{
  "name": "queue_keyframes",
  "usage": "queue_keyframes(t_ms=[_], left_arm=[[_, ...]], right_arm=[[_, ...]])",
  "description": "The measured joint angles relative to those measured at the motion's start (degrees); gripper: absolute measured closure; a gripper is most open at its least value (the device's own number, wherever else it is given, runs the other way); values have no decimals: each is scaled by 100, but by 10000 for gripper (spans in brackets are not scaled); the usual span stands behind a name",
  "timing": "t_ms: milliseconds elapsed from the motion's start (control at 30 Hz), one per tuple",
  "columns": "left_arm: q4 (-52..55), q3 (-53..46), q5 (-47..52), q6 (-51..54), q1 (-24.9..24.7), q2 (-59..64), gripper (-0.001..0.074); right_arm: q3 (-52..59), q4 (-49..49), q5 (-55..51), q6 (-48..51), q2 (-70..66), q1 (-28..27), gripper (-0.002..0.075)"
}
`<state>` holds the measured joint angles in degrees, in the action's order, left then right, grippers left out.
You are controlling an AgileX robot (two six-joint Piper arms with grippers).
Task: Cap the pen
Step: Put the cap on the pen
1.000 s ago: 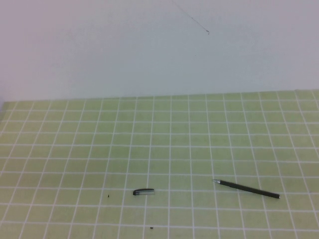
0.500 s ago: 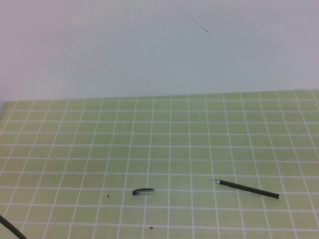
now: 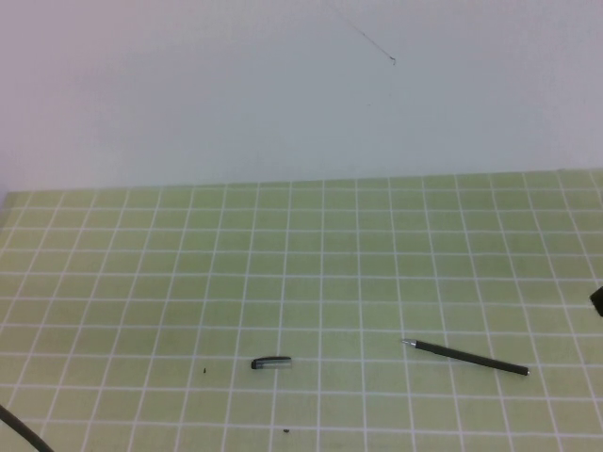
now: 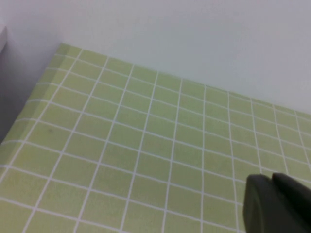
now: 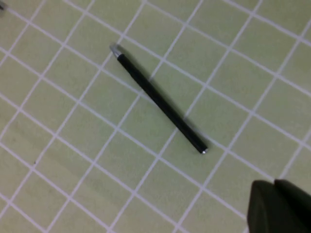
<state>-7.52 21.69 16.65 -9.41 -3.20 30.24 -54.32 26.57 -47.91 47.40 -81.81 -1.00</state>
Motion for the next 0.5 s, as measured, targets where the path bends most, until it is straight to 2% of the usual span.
queue_keyframes(t_ms=[133, 267, 367, 500], left_arm=[[0, 0, 0, 64, 0, 0, 735], [0, 0, 74, 152, 0, 0, 735], [0, 0, 149, 152, 0, 0, 735], [0, 0, 243, 180, 0, 0, 735]], right_arm=[[-327, -479, -74, 264, -719, 442, 723], [-621, -1489, -22, 256, -1272, 1127, 706], [-790, -2098, -35, 151, -1581, 1526, 608], [-861, -2191, 185, 151, -1852, 1867, 393]])
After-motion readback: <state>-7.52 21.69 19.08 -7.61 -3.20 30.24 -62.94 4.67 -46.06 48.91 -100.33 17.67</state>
